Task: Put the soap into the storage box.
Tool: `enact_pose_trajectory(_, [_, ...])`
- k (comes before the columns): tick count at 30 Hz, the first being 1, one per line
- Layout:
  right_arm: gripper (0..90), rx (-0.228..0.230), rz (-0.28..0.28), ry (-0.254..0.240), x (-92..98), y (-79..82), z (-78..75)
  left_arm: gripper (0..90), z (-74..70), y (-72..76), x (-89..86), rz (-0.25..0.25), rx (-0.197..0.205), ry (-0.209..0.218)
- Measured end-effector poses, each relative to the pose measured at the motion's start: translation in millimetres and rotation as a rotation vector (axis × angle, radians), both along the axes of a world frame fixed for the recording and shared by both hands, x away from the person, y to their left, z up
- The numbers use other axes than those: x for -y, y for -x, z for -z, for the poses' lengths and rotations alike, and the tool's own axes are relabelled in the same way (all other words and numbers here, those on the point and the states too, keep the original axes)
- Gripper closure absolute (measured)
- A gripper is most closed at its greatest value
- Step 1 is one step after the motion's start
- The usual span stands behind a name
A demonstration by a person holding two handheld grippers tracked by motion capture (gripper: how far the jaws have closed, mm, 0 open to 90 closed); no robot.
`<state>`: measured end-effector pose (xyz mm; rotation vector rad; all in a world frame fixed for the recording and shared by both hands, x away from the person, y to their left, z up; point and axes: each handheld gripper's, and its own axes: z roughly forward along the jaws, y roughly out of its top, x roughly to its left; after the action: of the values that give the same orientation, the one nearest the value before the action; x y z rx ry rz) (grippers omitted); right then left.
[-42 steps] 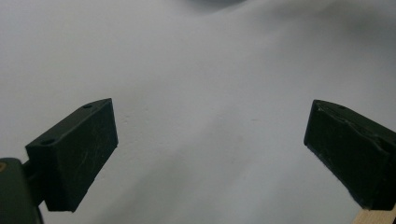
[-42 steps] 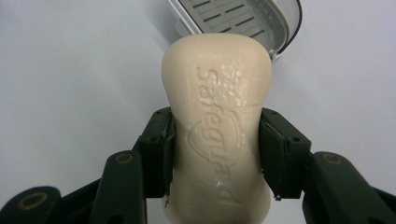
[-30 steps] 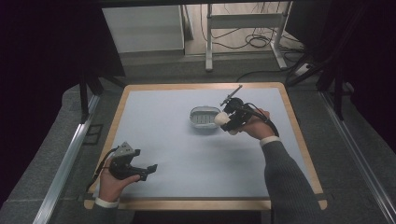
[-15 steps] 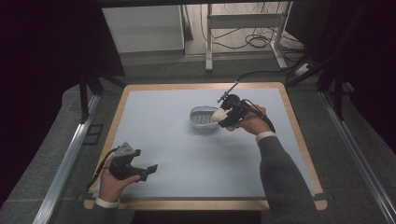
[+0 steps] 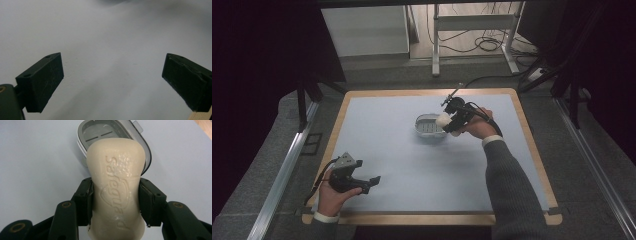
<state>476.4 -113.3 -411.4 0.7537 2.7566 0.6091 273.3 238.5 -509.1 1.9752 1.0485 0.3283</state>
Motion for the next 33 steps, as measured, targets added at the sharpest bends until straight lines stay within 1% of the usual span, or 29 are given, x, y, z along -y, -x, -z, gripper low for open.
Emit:
enact_pose_trajectory(3, [49.3,0.007,-0.003,0.008,-3.4,-4.8,-1.3,4.2,0.2,0.0,0.5,0.001,-0.004,0.002])
enact_pose_trajectory(9, [49.3,0.018,-0.014,-0.002,-9.7,-10.7,-2.7,4.1,0.6,-0.2,0.7,0.000,-0.005,-0.002])
enact_pose_trajectory(11, [49.3,0.014,-0.013,-0.006,-11.0,-13.7,-1.8,4.0,0.4,0.1,0.7,0.000,-0.005,-0.002])
enact_pose_trajectory(14, [49.3,0.014,-0.012,0.002,-13.0,-16.4,-0.1,4.0,0.3,0.2,0.6,0.001,-0.005,0.000])
enact_pose_trajectory(15, [49.3,0.007,-0.010,0.003,-14.7,-18.7,1.2,4.0,0.3,0.2,0.6,0.001,-0.006,0.000])
enact_pose_trajectory(19, [49.3,0.003,-0.029,0.004,-17.8,-23.1,3.9,4.0,0.8,0.0,1.4,0.004,-0.009,-0.002])
enact_pose_trajectory(21, [49.3,-0.002,-0.028,0.008,-19.1,-25.0,4.4,4.0,0.9,0.0,1.5,0.005,-0.009,-0.002])
enact_pose_trajectory(23, [49.3,0.004,-0.036,0.015,-21.5,-29.5,6.3,4.0,0.4,0.5,1.0,0.006,-0.009,0.000])
enact_pose_trajectory(26, [49.3,0.009,-0.045,0.010,-24.5,-31.8,8.5,4.0,0.5,0.1,0.6,0.010,-0.009,-0.006])
enact_pose_trajectory(28, [49.3,0.005,-0.063,0.013,-26.1,-33.5,10.7,3.9,1.2,-0.4,1.4,0.011,-0.012,-0.008])
enact_pose_trajectory(31, [49.3,-0.005,-0.069,0.015,-28.8,-35.1,14.0,3.9,2.0,-0.9,2.2,0.016,-0.013,-0.014])
enact_pose_trajectory(33, [49.3,-0.009,-0.084,0.023,-30.6,-36.6,16.3,3.9,1.9,-0.6,2.1,0.017,-0.013,-0.015])
